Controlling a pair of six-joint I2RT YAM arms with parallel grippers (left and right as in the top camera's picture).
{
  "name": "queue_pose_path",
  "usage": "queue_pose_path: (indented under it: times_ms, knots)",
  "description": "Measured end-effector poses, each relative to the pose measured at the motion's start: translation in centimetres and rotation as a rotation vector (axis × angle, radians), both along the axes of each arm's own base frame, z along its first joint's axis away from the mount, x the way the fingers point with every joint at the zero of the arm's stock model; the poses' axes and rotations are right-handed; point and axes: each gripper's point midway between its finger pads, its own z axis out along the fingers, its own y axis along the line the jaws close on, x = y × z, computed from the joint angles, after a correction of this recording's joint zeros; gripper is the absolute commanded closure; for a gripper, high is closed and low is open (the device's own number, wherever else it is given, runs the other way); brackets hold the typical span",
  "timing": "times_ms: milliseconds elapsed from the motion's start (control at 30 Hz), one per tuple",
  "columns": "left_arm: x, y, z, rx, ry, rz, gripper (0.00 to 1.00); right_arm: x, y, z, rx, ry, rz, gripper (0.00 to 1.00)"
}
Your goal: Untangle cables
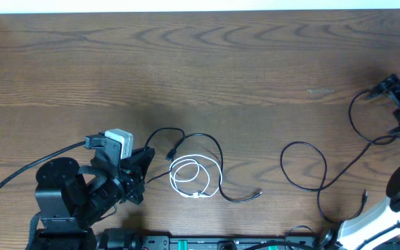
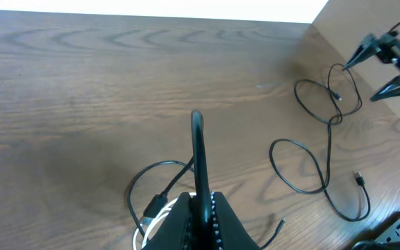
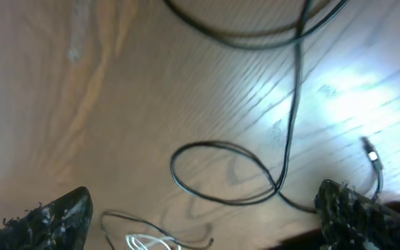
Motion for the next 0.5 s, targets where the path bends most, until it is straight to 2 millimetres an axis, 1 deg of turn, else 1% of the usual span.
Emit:
queue_pose_path:
  times_ms: [67,133,200,233,333,433,500]
  knots:
    - [0.0,0.0,0.0,0.0,-0.002,0.0,0.92,-0.2,1.5,-1.0,0.011,0.026,0.057,0.04]
    - [0.1,0.0,0.1,0.0,-0.007,0.0,0.92,-0.6,3.7,-2.0,0.026,0.053,0.157,0.04]
    - [0.1,0.0,0.2,0.0,-0.009,0.0,0.92,-1.0,5.2,-2.5,0.026,0.065,0.232,0.03]
    - [0.1,0.0,0.2,0.0,-0.01,0.0,0.92,-1.4,6.3,-2.7,0.023,0.076,0.28,0.03]
    - [0.1,0.0,0.2,0.0,-0.011,0.0,0.92,-1.9,9.0,-2.9,-0.017,0.052,0.402,0.02]
    - [0.1,0.0,0.2,0.0,-0.012,0.0,0.92,-2.6,11.8,-2.4,-0.058,-0.015,0.509,0.01]
    - [0.1,0.0,0.2,0.0,-0.013,0.0,0.92,-3.5,13.5,-1.8,-0.083,-0.069,0.568,0.01]
